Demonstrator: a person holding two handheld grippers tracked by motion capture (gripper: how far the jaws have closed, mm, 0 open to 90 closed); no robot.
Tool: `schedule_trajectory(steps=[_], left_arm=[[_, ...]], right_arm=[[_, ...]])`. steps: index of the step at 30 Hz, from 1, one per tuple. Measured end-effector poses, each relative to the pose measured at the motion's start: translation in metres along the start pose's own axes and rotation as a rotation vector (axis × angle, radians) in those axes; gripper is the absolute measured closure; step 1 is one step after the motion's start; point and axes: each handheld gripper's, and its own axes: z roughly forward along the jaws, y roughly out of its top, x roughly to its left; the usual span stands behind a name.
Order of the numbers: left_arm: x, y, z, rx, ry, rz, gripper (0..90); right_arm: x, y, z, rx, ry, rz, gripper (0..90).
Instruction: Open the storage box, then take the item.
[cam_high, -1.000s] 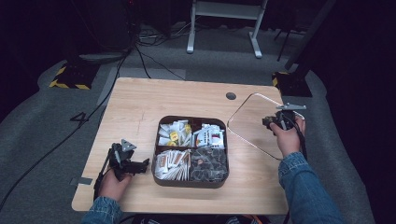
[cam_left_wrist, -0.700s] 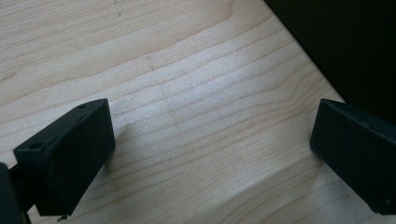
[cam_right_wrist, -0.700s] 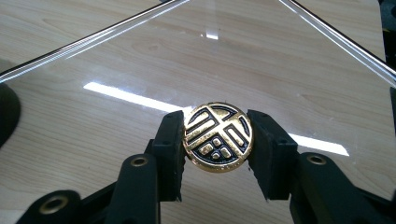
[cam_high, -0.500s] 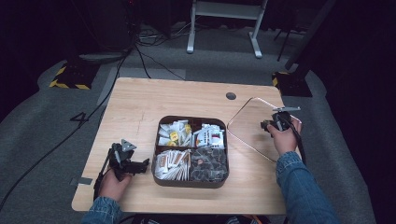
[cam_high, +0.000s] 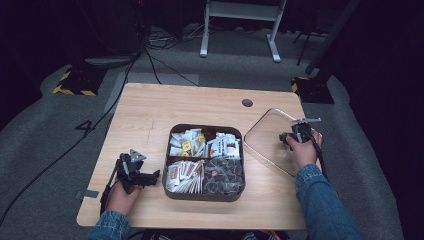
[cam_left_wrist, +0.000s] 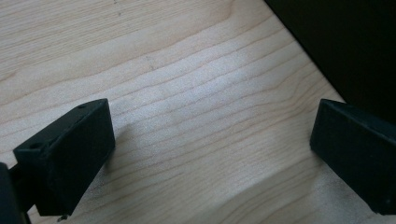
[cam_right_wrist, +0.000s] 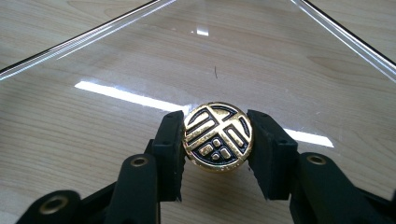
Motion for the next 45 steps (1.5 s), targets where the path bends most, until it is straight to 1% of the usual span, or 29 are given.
schedule_trajectory(steps=[5, 10, 11, 14, 16, 18, 20, 21, 23, 24, 26, 28, 31, 37, 42, 45], left_arm=[[0.000, 0.000, 0.000, 0.000, 0.000, 0.000, 0.2], [0.000, 0.000, 0.000, 0.000, 0.000, 0.000, 0.2], [0.000, 0.000, 0.000, 0.000, 0.000, 0.000, 0.2], [0.000, 0.000, 0.000, 0.000, 0.000, 0.000, 0.2], [0.000, 0.000, 0.000, 0.000, 0.000, 0.000, 0.2], [0.000, 0.000, 0.000, 0.000, 0.000, 0.000, 0.2], [0.000, 0.000, 0.000, 0.000, 0.000, 0.000, 0.2], [0.000, 0.000, 0.000, 0.000, 0.000, 0.000, 0.2], [0.000, 0.000, 0.000, 0.000, 0.001, 0.000, 0.2], [0.000, 0.000, 0.000, 0.000, 0.001, 0.000, 0.2], [0.000, 0.000, 0.000, 0.000, 0.001, 0.000, 0.2], [0.000, 0.000, 0.000, 0.000, 0.001, 0.000, 0.2], [0.000, 0.000, 0.000, 0.000, -0.001, 0.000, 0.2], [0.000, 0.000, 0.000, 0.000, -0.001, 0.000, 0.2], [0.000, 0.000, 0.000, 0.001, -0.002, 0.002, 0.2], [-0.001, 0.000, 0.000, -0.001, -0.003, 0.004, 0.2]], right_arm=[[0.001, -0.005, 0.003, 0.014, 0.005, 0.012, 58.8], [-0.001, -0.010, 0.008, 0.032, -0.003, 0.020, 58.6], [-0.001, -0.011, 0.008, 0.021, -0.002, 0.016, 58.5], [0.000, -0.011, 0.008, 0.020, -0.010, -0.001, 58.1], [0.001, -0.011, 0.007, 0.012, -0.015, -0.008, 54.2], [0.002, -0.009, 0.005, -0.009, -0.013, -0.008, 49.7], [0.004, -0.007, 0.000, -0.026, 0.000, -0.012, 45.7], [0.006, -0.006, -0.002, -0.027, -0.006, -0.020, 44.1], [0.008, -0.005, -0.006, -0.042, -0.007, -0.016, 42.0], [0.009, -0.005, -0.007, -0.053, -0.002, -0.012, 43.0], [0.011, -0.003, -0.013, -0.083, 0.029, 0.007, 43.6], [0.014, -0.001, -0.019, -0.102, 0.038, 0.006, 43.6], [0.020, 0.004, -0.028, -0.124, 0.069, 0.008, 43.7], [0.037, 0.014, -0.047, -0.173, 0.134, -0.012, 43.8], [0.052, 0.020, -0.052, -0.193, 0.172, -0.039, 43.8], [0.064, 0.024, -0.056, -0.209, 0.204, -0.060, 43.3]])
